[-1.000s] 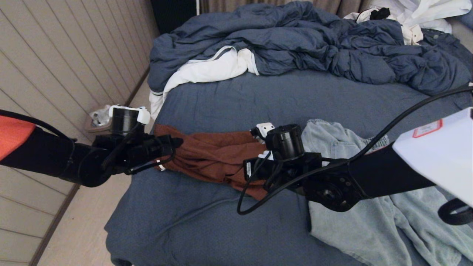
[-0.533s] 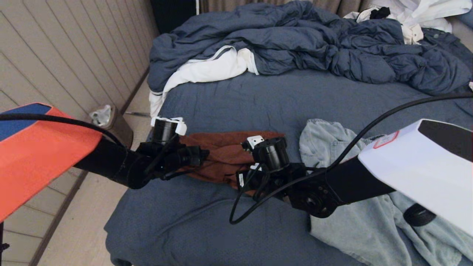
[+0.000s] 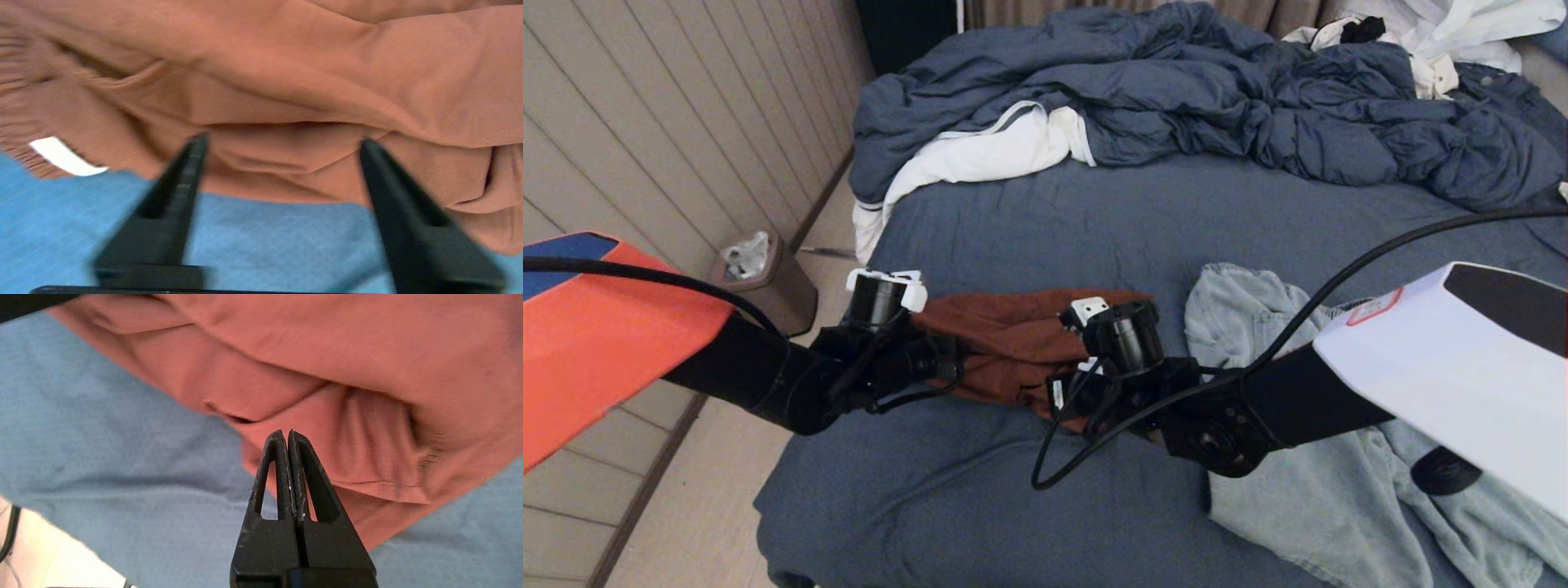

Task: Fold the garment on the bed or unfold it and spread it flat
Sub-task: Fold the brown shorts

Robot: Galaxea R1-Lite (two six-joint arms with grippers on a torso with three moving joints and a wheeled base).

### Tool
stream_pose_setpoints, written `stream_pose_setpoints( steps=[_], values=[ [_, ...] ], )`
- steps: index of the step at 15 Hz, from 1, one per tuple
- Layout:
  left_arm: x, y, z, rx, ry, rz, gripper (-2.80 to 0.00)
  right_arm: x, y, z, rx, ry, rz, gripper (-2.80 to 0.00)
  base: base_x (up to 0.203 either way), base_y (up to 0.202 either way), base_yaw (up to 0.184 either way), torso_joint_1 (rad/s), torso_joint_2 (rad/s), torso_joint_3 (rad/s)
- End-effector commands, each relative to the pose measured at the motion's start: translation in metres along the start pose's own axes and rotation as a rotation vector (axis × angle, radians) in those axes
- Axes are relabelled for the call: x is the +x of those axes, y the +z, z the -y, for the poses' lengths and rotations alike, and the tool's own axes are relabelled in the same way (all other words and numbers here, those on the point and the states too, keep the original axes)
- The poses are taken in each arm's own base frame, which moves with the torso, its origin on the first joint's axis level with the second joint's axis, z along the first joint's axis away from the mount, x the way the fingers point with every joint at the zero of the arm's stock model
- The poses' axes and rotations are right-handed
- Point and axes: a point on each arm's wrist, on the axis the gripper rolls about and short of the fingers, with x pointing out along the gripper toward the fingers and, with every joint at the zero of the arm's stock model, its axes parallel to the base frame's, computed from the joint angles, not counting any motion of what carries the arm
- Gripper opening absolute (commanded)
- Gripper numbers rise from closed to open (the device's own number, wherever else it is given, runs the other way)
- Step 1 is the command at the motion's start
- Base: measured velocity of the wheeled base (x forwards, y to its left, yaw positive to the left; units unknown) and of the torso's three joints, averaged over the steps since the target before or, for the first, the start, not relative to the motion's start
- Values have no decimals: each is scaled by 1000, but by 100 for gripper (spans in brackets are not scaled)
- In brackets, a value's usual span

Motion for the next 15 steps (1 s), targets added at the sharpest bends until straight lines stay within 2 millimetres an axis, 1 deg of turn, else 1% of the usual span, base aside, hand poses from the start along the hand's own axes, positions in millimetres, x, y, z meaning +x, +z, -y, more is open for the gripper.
stream_pose_setpoints(
  steps=[1, 2, 4, 6, 9, 11, 15],
  values=[
    [-12, -2, -2, -2, -3, -5, -280, 1, 1, 2, 4, -6, 4, -280, 0, 0, 0, 0, 0, 0],
    [-13, -4, -2, 0, -4, -8, -280, 2, -1, 2, 2, -5, -1, -280, 0, 0, 0, 0, 0, 0],
    [-7, -6, -2, 1, -4, 7, -280, 0, 1, 2, 4, -4, 3, -280, 0, 0, 0, 0, 0, 0],
    [5, -8, 0, 22, -4, 4, -280, -1, 2, 2, 4, -5, 6, -280, 0, 0, 0, 0, 0, 0],
    [29, -14, 2, 34, 1, -7, -280, -1, 2, 2, 6, -5, 8, -280, 0, 0, 0, 0, 0, 0],
    [40, -16, 3, 36, 3, -13, -280, -1, 2, 3, 7, -6, 9, -280, 0, 0, 0, 0, 0, 0],
    [62, -10, 7, 31, 1, 12, -280, 0, 2, 2, 9, -5, 8, -280, 0, 0, 0, 0, 0, 0]
  ],
)
